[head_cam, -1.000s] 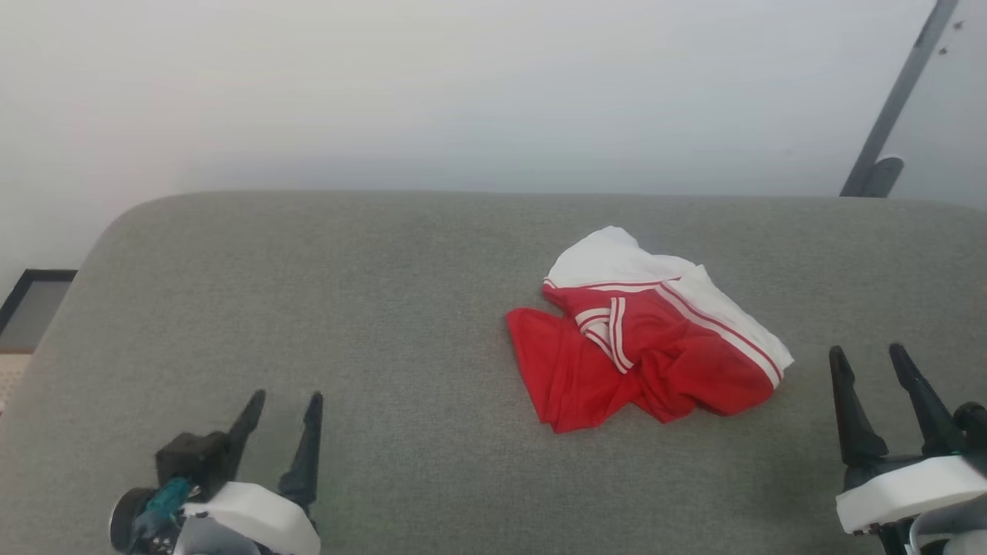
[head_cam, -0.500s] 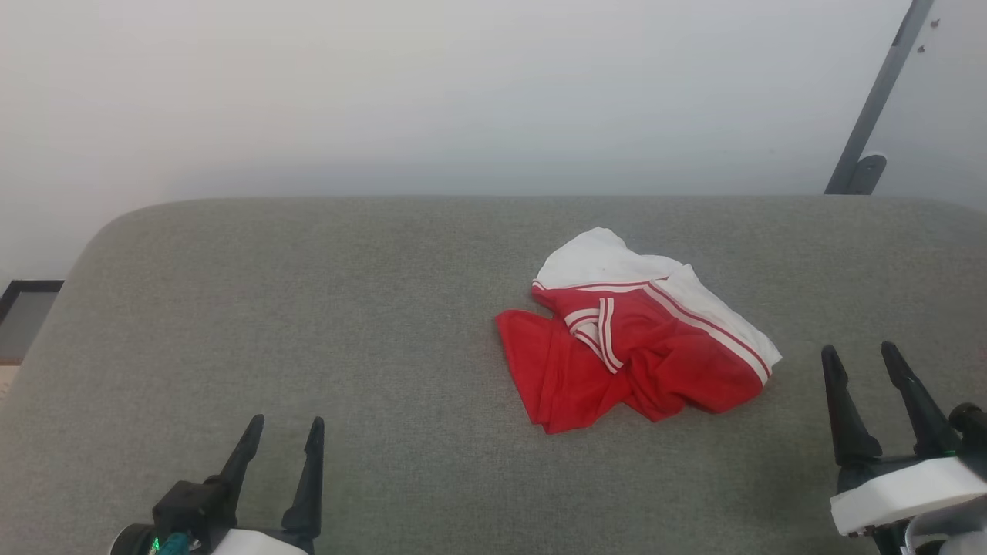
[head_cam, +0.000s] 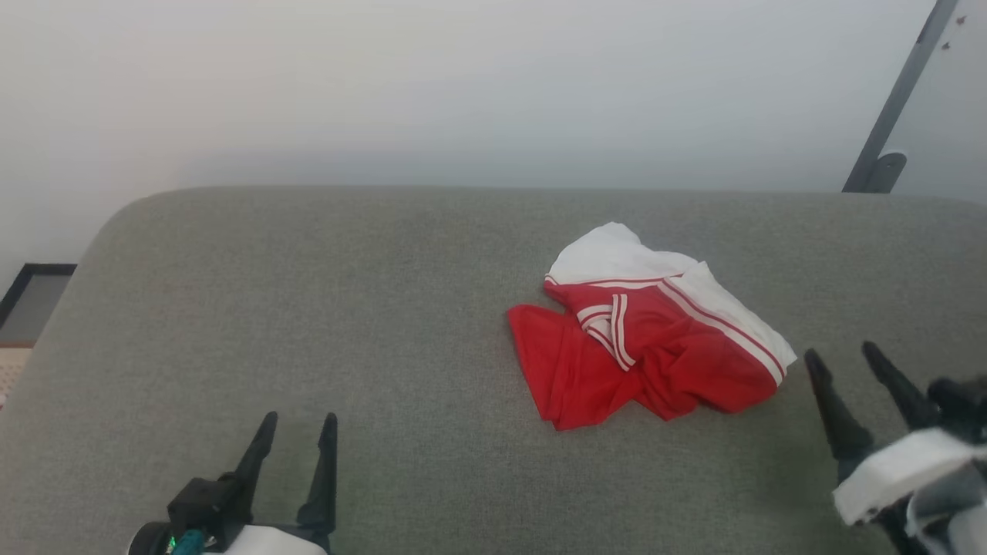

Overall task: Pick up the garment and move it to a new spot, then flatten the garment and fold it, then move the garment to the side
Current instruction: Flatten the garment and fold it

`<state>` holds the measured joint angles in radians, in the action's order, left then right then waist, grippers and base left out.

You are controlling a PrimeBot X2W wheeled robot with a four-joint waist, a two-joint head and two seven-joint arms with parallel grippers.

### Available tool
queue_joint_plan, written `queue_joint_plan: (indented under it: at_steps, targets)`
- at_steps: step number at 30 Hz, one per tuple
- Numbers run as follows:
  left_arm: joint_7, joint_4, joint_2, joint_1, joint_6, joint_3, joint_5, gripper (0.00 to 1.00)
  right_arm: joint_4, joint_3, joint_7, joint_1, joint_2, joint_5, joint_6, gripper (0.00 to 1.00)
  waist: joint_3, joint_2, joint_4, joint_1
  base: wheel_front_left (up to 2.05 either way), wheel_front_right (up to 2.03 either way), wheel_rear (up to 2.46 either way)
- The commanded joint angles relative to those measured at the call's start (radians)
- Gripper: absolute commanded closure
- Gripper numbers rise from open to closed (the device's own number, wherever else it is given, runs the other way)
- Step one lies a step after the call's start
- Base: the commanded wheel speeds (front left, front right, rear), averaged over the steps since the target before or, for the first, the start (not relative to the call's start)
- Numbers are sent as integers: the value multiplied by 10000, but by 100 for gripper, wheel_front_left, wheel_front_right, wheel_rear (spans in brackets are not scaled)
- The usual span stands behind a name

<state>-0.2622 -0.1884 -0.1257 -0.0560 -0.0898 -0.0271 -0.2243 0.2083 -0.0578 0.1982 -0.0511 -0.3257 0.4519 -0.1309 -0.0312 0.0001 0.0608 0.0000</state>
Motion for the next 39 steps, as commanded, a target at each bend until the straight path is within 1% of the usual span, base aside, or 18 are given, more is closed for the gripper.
queue_joint_plan:
  at_steps: [1, 3, 4, 8, 12, 14, 16, 17, 18, 21, 24, 25, 27, 28, 29, 30, 31, 39]
  targets:
    - [-36, -59, 98, 184, -48, 58, 138, 0, 159, -213, -523, -408, -384, 126, 5, 0, 104, -1, 64, 0, 0, 0, 0]
    - [-36, -100, 211, 258, -99, 66, 228, 0, 383, -510, -1270, -925, -837, 323, 8, 0, 253, -1, 104, 0, 0, 0, 0]
    - [-36, -82, 290, 350, -114, 74, 285, 0, 609, -899, -2177, -1539, -1427, 529, 8, 0, 577, -1, 142, 0, 0, 0, 0]
    - [-36, -173, 457, 674, -158, 96, 339, 0, 1229, -1937, -3988, -2967, -2511, 1487, 8, 0, 1208, -1, 213, 0, 0, 0, 0]
    - [-35, -272, 610, 1128, -212, -136, 365, 0, 1890, -3167, -5489, -4109, -3545, 2404, 8, 0, 1735, -1, 488, 0, 0, 0, 0]
    - [-35, -333, 646, 1264, -230, -250, 314, 0, 2171, -3733, -6004, -4550, -3890, 2871, 8, 0, 1954, -1, 618, 0, 0, 0, 0]
    - [-35, -362, 693, 1482, -254, -352, 267, 0, 2355, -4259, -6307, -5047, -4115, 3264, 5, 0, 2227, -1, 703, 0, 0, 0, 0]
    - [-35, -362, 693, 1482, -254, -352, 267, 0, 2355, -4259, -6307, -5047, -4115, 3264, 5, 0, 2227, -1, 703, 0, 0, 0, 0]
    - [-35, -385, 719, 1656, -266, -429, 227, 0, 2549, -4770, -6509, -5366, -4267, 3602, 8, 0, 2478, -1, 803, 0, 0, 0, 0]
    - [-35, -416, 746, 1836, -252, -521, 164, 0, 2695, -5521, -6719, -5727, -4468, 4167, 9, 0, 2758, -1, 934, 0, 0, 0, 0]
    - [-35, -398, 745, 1907, -159, -624, 9, 0, 2754, -5947, -6698, -5948, -4636, 4397, 9, 0, 2912, -1, 978, 0, 0, 0, 0]
    - [-35, -385, 750, 1981, -69, -744, -141, 0, 2882, -6305, -6563, -6055, -4721, 4582, 8, 0, 3025, -1, 1000, 0, 0, 0, 0]
    - [-35, -384, 751, 2013, -15, -794, -208, 0, 2983, -6450, -6507, -6100, -4760, 4716, 8, 0, 3071, -1, 1003, 0, 0, 0, 0]
    - [-35, -388, 750, 2037, 15, -831, -257, 0, 3105, -6577, -6485, -6135, -4804, 4820, 9, 18, 3102, -1, 1003, 0, 0, 0, 0]
    - [-35, -394, 751, 2054, 65, -868, -304, 0, 3164, -6760, -6454, -6171, -4825, 4919, 9, 53, 3120, -1, 1000, 0, 0, 0, 0]
    - [-35, -407, 751, 2054, 87, -893, -339, 0, 3200, -6884, -6401, -6186, -4813, 5058, 9, 95, 3130, -1, 989, 0, 0, 0, 0]
    - [-35, -420, 750, 2050, 111, -906, -364, 0, 3232, -7016, -6315, -6198, -4831, 5173, 9, 100, 3126, -1, 970, 0, 0, 0, 0]
    - [-35, -490, 754, 2007, 63, -715, -319, 0, 3243, -7377, -5057, -6089, -5468, 6014, 9, 100, 2801, -1, 619, 0, 0, 0, 0]
